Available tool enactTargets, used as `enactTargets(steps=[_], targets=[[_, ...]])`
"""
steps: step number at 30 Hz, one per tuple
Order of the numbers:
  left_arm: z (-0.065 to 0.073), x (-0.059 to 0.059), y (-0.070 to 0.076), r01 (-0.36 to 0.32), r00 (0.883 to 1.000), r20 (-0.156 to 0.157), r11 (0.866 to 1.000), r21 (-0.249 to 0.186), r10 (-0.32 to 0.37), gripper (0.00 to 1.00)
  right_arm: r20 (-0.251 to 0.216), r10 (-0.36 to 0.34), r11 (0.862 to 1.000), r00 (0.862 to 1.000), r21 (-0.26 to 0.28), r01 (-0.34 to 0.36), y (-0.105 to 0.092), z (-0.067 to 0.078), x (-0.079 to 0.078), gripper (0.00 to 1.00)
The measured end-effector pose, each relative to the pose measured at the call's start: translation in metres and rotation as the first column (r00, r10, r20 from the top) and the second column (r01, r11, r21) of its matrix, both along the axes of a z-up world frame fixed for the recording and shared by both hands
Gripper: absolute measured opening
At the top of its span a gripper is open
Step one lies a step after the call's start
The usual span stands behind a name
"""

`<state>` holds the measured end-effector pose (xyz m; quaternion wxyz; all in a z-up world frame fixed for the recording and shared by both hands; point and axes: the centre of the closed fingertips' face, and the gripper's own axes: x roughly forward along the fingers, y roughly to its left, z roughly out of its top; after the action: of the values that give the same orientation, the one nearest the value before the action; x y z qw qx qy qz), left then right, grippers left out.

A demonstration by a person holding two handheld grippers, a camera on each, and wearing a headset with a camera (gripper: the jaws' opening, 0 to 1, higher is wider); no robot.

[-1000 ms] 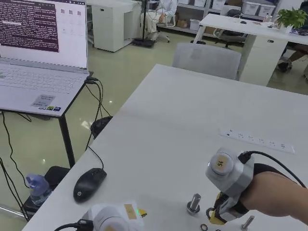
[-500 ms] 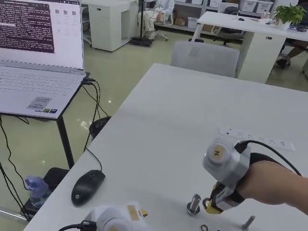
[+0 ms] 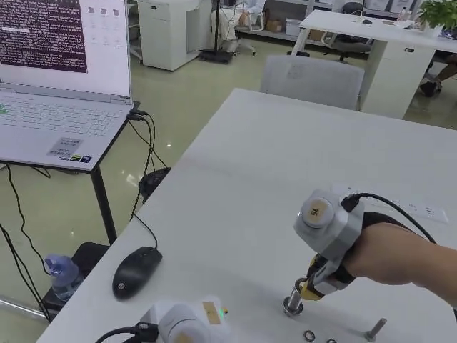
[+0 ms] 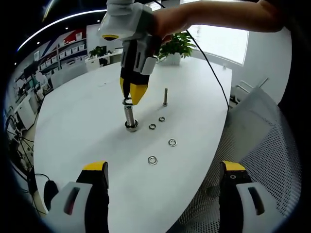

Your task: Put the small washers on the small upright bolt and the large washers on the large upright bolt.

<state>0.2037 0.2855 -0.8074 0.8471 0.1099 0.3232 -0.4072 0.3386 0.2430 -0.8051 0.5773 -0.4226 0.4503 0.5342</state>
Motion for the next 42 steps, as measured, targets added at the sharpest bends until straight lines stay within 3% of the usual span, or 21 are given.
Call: enactTargets(steps=[9,24,42], targets=[[-0.002,0.001,-0.002,-0.002,1.0,-0.012,1.0,-0.002,0.002,0.99,-0.008,0.009,1.0,1.0,-0.017,-0.009,0.003,-0.009,0.001,0.22],[0.0,0.007,-0.001,-0.008,1.0,0.007,1.0,-0.004,0.008,0.97,-0.018,0.027,0.998,0.999,-0.05,-0.027,0.005,-0.026,0.0,0.22],[-0.004,0.0,-0.001,-0.014,1.0,-0.013,1.0,-0.005,0.014,0.96,-0.03,0.029,0.997,0.999,-0.073,-0.031,0.005,-0.049,-0.002,0.22]])
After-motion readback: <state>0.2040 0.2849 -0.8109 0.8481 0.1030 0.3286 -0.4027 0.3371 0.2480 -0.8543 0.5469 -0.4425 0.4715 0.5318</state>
